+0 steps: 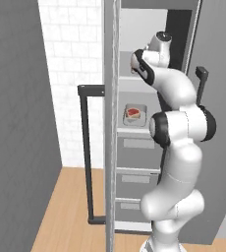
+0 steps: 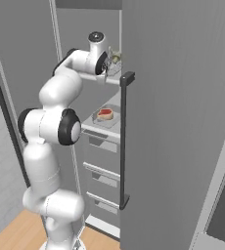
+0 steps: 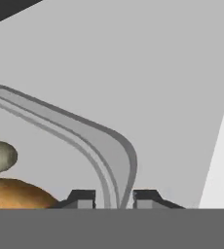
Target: Take the meat container that has the steak and place it on the second highest rack of the freezer. Then take the vegetable container that has the mushroom and potato and place it on the highest rack of the freezer.
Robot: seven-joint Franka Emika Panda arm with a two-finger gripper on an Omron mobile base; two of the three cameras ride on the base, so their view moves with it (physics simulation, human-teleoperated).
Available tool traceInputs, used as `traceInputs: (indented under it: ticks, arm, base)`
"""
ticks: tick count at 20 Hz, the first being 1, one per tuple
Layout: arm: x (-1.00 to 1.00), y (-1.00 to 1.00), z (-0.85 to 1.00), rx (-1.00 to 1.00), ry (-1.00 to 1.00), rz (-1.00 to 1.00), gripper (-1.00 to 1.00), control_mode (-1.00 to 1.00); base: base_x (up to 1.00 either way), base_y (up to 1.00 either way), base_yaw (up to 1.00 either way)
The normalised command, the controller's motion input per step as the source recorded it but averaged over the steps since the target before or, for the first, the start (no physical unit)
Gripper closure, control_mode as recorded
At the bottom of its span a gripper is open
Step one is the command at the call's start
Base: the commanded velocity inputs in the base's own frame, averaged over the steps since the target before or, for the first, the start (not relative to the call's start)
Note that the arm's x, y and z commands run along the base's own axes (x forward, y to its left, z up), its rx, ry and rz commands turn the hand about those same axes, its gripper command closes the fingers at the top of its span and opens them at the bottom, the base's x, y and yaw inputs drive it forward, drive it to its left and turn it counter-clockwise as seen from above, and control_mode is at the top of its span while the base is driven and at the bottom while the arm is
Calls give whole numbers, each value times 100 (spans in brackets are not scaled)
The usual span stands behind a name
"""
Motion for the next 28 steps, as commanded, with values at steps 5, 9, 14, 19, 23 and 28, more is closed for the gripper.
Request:
traceInputs:
  ticks: [5,9,14,19,23,28]
  arm:
    - [-6,-2,0,3,-1,-1,-100,-100]
    - [-88,0,10,5,-7,2,-100,-100]
    - [-100,4,-35,2,0,15,-100,-100]
    - [-100,33,-83,-9,0,41,-100,-100]
    - [-100,23,-59,-20,0,42,-100,-100]
    - [-100,10,-34,-19,2,39,-100,-100]
  base:
    - [0,0,0]
    - [0,0,0]
    - [0,0,0]
    - [0,0,0]
    - [0,0,0]
    - [0,0,0]
